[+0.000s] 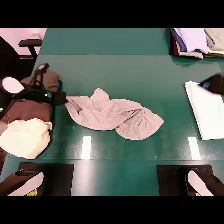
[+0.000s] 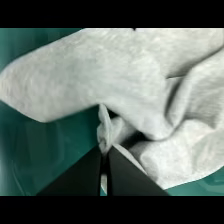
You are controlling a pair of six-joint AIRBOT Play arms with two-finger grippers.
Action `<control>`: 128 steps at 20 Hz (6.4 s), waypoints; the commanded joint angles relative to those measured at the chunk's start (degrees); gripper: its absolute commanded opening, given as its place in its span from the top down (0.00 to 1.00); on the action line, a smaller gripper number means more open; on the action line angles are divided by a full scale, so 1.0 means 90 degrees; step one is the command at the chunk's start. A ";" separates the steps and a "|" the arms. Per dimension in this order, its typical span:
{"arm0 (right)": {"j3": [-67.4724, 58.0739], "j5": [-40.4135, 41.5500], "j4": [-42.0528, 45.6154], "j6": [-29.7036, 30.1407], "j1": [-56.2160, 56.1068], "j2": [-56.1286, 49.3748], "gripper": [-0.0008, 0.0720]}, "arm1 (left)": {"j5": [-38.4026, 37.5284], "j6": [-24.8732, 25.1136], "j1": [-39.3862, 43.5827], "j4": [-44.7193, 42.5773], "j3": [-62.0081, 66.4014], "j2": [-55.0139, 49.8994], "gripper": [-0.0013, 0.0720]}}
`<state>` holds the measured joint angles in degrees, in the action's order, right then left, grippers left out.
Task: Fold the shirts.
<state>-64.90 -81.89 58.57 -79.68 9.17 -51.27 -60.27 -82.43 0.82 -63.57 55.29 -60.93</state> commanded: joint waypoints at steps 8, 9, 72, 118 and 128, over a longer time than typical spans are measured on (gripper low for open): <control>0.3208 0.1472 -0.1010 0.0461 -0.0238 -0.1715 0.32 | -0.0083 0.0046 0.0002 -0.0015 0.0294 0.0270 0.95; 0.3111 0.1642 -0.1047 0.0461 -0.0520 -0.1936 0.32 | -0.0083 0.0046 0.0002 -0.0015 0.0294 0.0270 0.95; 0.0141 0.0119 -0.0226 0.0024 -0.0600 -0.1190 0.37 | -0.0889 0.0342 -0.1022 -0.0073 -0.2142 0.0408 0.20; 0.2176 -0.0440 0.0884 -0.0148 0.2234 -0.0408 0.25 | -0.0291 0.1047 -0.1003 0.1438 -0.1469 0.0780 0.95; 0.3871 0.1154 0.0109 -0.0148 0.1758 -0.1433 0.38 | -0.0265 0.1047 -0.1003 0.1438 -0.1467 0.0777 0.95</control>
<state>-31.31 -75.85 61.06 -80.93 29.50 -60.90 -62.59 -73.01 -8.19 -50.59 41.91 -53.98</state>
